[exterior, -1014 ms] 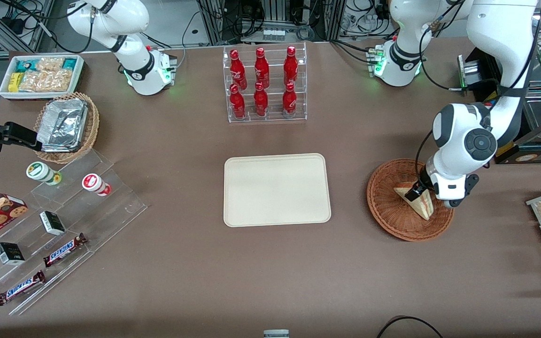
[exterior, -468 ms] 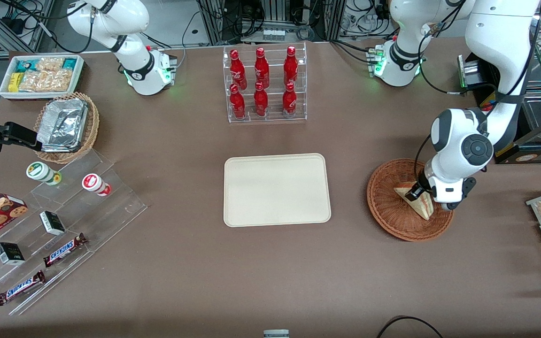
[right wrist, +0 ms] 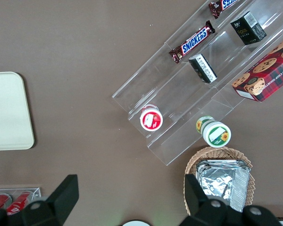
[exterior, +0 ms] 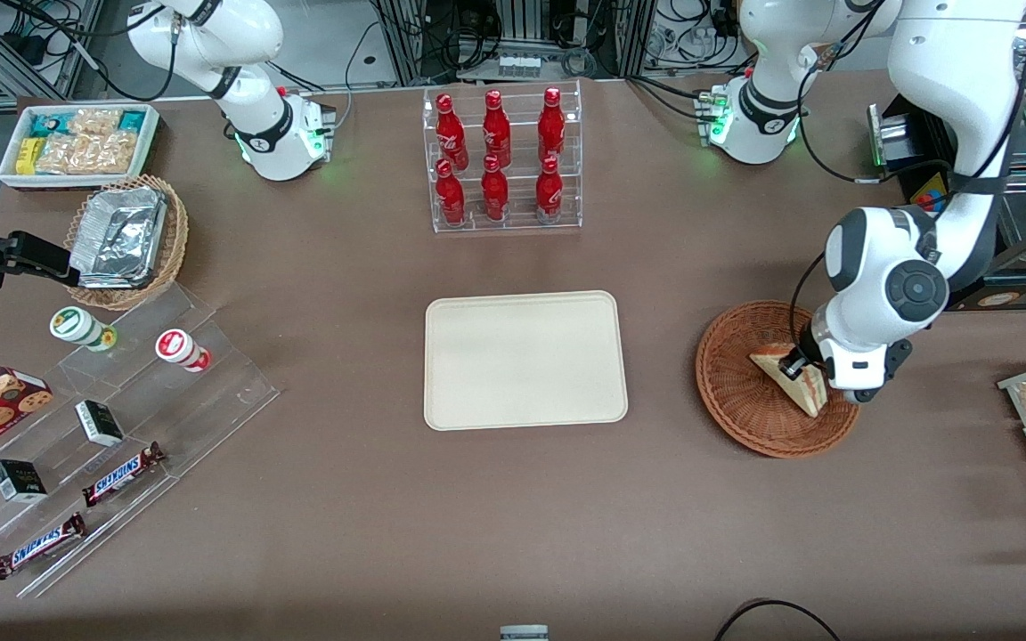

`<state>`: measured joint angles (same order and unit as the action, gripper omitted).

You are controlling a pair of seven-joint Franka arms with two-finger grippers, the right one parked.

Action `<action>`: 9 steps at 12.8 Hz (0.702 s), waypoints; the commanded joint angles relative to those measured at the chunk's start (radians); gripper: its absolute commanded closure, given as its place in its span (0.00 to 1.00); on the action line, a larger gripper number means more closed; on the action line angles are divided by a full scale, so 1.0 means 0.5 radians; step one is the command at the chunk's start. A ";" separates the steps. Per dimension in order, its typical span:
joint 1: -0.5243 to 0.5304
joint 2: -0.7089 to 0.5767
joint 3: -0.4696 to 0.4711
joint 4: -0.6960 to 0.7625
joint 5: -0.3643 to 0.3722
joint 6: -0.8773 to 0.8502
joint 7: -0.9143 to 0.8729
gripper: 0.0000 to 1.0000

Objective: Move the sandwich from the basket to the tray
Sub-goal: 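Close the left gripper on the sandwich and lift it from the basket, then carry the sandwich with the left gripper over the cream tray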

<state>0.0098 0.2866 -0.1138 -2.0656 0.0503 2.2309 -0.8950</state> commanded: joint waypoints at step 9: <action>-0.292 0.196 -0.358 0.673 0.016 -0.602 0.121 1.00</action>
<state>-0.0744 0.3160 -0.2902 -1.8209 0.0501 1.9564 -0.8357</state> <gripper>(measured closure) 0.841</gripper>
